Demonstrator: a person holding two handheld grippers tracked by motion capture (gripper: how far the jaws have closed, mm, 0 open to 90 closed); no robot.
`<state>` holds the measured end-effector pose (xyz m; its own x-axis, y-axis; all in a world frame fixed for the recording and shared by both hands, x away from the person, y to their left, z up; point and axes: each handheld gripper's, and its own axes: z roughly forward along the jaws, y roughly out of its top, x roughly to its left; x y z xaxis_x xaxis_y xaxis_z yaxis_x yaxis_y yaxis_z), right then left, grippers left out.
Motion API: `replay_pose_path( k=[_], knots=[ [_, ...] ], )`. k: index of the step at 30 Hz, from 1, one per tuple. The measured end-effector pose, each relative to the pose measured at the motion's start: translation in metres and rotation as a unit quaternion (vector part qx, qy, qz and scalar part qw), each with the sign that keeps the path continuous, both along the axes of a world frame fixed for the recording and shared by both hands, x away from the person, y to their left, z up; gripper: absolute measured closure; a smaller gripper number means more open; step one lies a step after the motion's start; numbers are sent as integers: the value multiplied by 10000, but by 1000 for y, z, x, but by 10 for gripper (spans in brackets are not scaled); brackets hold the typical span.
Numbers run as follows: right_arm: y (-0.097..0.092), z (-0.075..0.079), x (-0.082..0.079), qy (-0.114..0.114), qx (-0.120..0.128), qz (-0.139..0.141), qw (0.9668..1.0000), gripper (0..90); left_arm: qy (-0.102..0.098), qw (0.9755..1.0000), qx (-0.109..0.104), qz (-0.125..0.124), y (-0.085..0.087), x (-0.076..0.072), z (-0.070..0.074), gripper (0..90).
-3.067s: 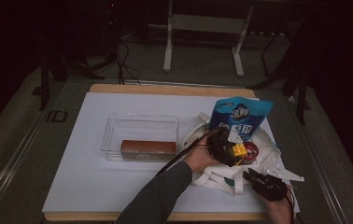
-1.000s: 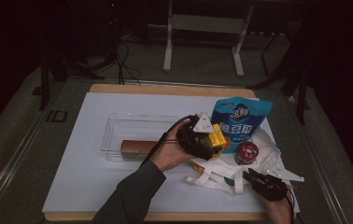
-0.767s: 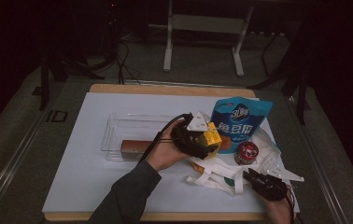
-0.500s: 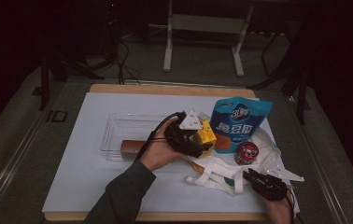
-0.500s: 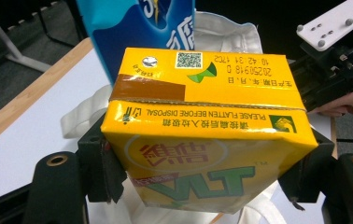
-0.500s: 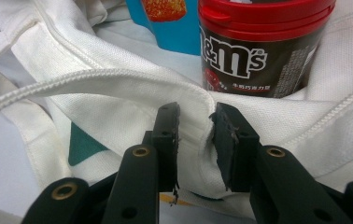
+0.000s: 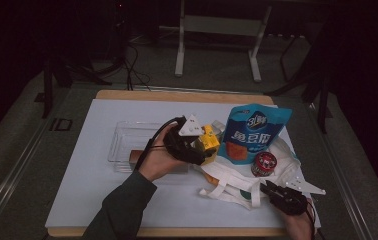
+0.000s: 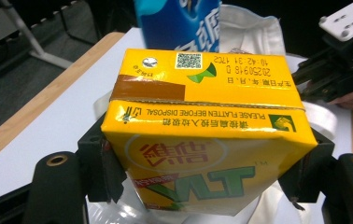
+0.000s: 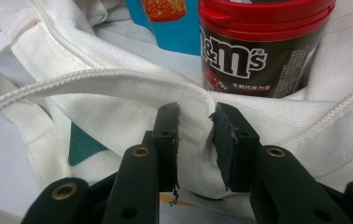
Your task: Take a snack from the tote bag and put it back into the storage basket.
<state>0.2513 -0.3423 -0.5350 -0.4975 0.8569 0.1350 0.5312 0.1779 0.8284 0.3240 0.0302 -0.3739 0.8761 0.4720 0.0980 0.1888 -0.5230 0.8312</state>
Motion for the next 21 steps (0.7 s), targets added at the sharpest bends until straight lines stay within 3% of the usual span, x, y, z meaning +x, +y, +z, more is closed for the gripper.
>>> replay_pose_path(
  k=[8, 21],
  knots=[
    [0, 0, 0, 5, 9, -1, 10000, 705, 64, 9998, -38, 187, 17, 3, -5, 287],
    [0, 0, 0, -5, -2, 0, 10000, 705, 7, 9989, -71, 474, 40, 4, -2, 287]
  ],
)
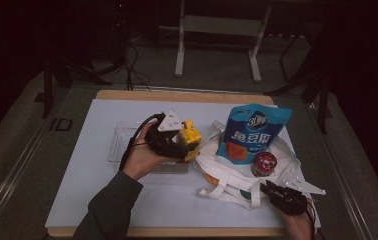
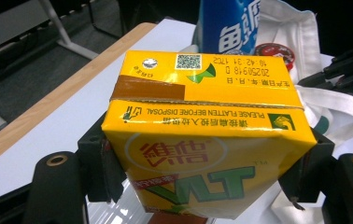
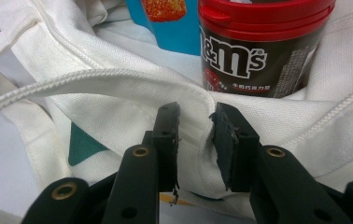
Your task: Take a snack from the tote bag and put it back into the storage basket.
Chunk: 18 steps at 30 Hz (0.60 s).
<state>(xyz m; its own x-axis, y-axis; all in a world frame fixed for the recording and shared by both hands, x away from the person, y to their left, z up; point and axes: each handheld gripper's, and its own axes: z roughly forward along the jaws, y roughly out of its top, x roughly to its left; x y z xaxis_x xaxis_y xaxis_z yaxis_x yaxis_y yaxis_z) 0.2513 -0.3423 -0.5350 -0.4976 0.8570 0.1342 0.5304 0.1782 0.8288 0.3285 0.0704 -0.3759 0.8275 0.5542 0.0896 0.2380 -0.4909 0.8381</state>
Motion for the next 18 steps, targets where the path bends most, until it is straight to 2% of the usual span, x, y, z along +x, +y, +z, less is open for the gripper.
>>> replay_pose_path(
  k=[7, 18],
  knots=[
    [0, 0, 0, -4, -4, -2, 10000, 705, 5, 9998, 12, 215, 12, 2, -3, 287],
    [0, 0, 0, -5, -9, -1, 10000, 705, 40, 9982, 179, 569, 28, 6, -12, 287]
  ],
)
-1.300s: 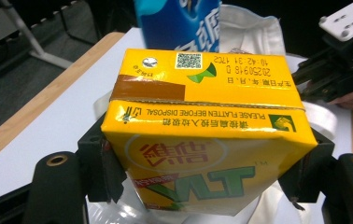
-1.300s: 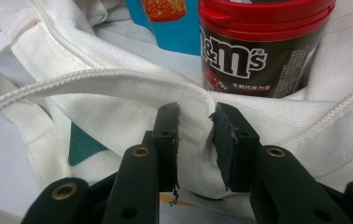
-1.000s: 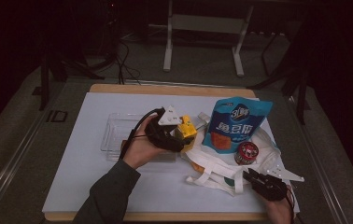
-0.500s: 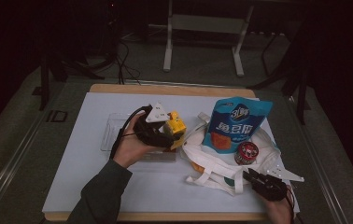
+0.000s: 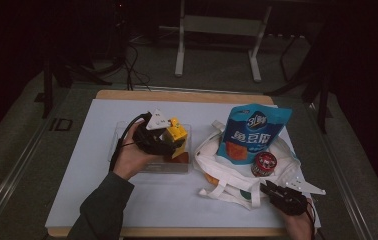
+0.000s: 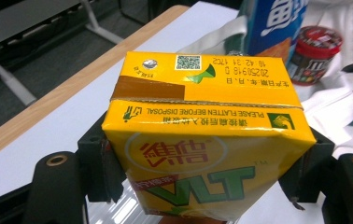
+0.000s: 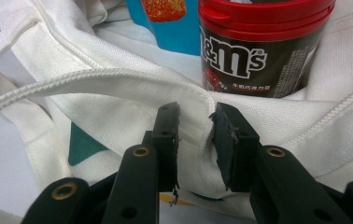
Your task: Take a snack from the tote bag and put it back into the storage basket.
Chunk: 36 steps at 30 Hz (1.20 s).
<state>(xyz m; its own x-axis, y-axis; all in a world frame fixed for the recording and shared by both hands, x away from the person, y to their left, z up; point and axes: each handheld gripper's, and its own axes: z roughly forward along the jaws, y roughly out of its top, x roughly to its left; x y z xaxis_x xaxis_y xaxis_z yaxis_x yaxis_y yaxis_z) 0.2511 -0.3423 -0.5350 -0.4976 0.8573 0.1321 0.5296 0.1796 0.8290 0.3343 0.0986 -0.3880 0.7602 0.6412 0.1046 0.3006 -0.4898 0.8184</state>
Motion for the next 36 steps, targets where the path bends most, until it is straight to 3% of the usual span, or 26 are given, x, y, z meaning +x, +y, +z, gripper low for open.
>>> replay_pose_path(
  k=[13, 22, 36],
  knots=[
    [0, 0, 0, 10, 6, -4, 10000, 705, -67, 9990, 52, 443, 18, 2, -2, 287],
    [0, 0, 0, 8, 5, -5, 10000, 705, -97, 9965, 127, 815, 30, 5, -6, 287],
    [0, 0, 0, 11, 13, -7, 10000, 705, -60, 9932, 129, 1157, 48, 11, -12, 287]
  ],
)
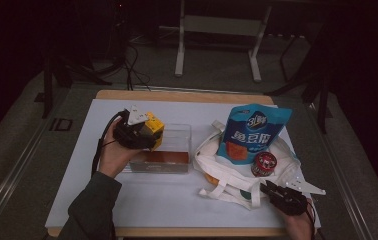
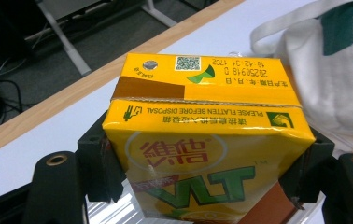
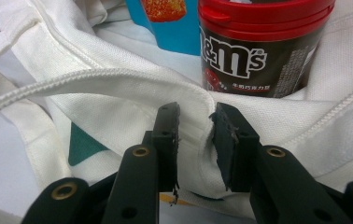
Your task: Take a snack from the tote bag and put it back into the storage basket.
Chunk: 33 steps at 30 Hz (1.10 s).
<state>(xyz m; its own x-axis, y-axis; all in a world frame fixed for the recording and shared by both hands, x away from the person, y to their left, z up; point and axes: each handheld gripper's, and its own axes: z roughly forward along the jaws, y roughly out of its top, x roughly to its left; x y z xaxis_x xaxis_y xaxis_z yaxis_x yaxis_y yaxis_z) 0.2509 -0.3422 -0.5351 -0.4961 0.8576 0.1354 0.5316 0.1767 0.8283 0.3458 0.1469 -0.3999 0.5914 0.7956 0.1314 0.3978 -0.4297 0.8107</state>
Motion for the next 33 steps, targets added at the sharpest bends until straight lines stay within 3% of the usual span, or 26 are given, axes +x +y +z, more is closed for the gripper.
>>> replay_pose_path(
  k=[8, 15, 25, 33],
  knots=[
    [0, 0, 0, 4, 4, -2, 10000, 704, 14, 9996, 105, 271, 14, 2, -5, 286],
    [0, 0, 0, 4, 6, -4, 10000, 704, 60, 9989, -90, 447, 29, 6, -12, 286],
    [0, 0, 0, 4, 8, -8, 10000, 704, 154, 9972, -186, 710, 43, 13, -21, 287],
    [0, 0, 0, 3, 5, -15, 10000, 704, 289, 9963, -129, 803, 46, 22, -33, 286]
  ],
)
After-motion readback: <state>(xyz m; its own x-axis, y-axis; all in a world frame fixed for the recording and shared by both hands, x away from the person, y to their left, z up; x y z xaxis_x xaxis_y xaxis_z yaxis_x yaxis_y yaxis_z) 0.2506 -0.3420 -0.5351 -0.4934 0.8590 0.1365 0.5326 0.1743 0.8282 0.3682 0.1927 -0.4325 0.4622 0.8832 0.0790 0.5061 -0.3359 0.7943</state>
